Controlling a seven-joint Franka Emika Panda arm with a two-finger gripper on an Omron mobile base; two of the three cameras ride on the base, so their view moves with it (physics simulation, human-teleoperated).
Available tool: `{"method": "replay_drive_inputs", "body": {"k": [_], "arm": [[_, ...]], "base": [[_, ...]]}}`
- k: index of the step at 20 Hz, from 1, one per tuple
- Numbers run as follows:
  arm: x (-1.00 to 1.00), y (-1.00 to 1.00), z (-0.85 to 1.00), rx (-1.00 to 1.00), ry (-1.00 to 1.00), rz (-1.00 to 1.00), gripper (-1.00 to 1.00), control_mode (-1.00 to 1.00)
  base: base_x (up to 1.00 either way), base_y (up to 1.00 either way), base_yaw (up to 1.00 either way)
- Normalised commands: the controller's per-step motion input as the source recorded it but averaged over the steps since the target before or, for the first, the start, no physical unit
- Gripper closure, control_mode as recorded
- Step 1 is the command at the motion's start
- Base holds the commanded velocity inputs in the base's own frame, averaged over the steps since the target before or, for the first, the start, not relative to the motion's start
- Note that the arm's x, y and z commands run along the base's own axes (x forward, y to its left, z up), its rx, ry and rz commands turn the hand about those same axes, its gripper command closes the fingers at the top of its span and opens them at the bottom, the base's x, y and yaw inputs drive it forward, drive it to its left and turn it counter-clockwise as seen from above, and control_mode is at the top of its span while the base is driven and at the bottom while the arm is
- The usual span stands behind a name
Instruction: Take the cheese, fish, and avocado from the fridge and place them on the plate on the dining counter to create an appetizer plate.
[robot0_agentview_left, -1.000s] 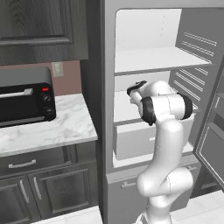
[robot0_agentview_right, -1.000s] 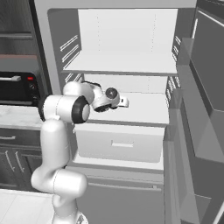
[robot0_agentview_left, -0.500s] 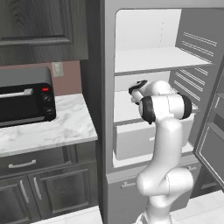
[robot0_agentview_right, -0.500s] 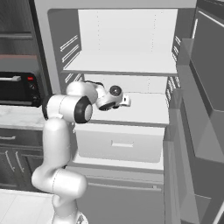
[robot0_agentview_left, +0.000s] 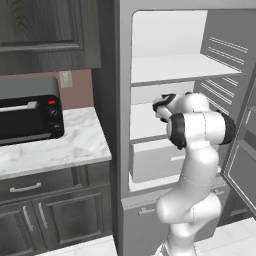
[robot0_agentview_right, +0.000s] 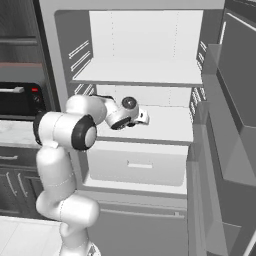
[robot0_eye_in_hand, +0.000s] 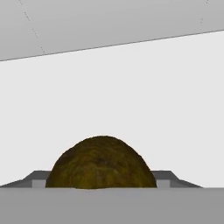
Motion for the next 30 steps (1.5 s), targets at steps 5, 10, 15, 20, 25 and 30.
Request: {"method": "replay_drive_inputs", "body": {"k": [5,10,15,20,25,30], "arm": [[-1.0,-0.31,0.54,0.0,0.0,-0.03,1.0,-1.0],[-1.0,-0.2,0.92,0.0,0.01,0.0,1.0,-1.0],[-1.0,0.0,0.9,0.0,0.07,0.0,1.0,-1.0],[-1.0,0.0,0.57,0.0,0.12,-0.02,1.0,-1.0],[-1.0,0.0,0.5,0.0,0.02,-0.04,1.0,-1.0],[-1.0,0.18,0.46,0.0,0.0,-0.04,1.0,-1.0]], "base": [[0.0,0.0,0.0],[0.0,0.0,0.0],[0.0,0.0,0.0],[0.0,0.0,0.0],[0.0,0.0,0.0],[0.0,0.0,0.0]]}}
